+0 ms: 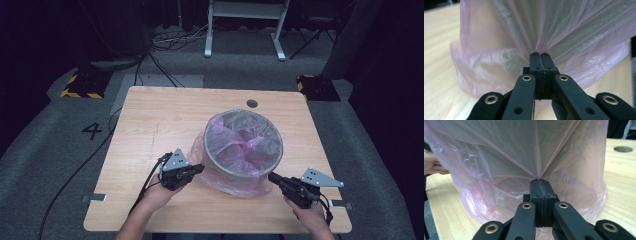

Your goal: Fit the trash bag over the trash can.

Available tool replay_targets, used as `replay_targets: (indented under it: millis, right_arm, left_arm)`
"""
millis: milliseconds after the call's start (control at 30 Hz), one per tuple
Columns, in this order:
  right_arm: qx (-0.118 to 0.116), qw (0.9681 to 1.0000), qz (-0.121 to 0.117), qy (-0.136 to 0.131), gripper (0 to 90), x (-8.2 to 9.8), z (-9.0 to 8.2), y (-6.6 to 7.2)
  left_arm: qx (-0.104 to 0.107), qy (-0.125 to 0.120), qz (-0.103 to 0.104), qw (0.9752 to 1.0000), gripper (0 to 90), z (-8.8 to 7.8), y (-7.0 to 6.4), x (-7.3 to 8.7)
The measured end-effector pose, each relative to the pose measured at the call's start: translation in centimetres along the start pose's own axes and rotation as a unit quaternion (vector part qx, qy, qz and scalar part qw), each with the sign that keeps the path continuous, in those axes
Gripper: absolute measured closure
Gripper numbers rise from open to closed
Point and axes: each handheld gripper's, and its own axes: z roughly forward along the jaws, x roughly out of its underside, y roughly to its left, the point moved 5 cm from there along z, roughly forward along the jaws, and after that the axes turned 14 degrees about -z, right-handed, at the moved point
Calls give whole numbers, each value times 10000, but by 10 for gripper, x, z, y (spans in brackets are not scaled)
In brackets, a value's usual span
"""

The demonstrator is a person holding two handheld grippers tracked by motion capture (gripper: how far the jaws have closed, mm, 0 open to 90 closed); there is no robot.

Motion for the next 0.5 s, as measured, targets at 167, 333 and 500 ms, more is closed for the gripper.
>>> replay_targets:
  millis: [167,333,500]
  right_arm:
    - [14,9997,213,121,900,15,7,-5]
    - [77,9985,369,395,900,33,12,-10]
    - [73,9972,508,545,900,46,15,-13]
  left_arm:
    - [-317,342,17,9989,900,11,9,15]
    - [-390,508,-206,9977,900,20,22,27]
    - [-416,610,-303,9968,897,25,27,33]
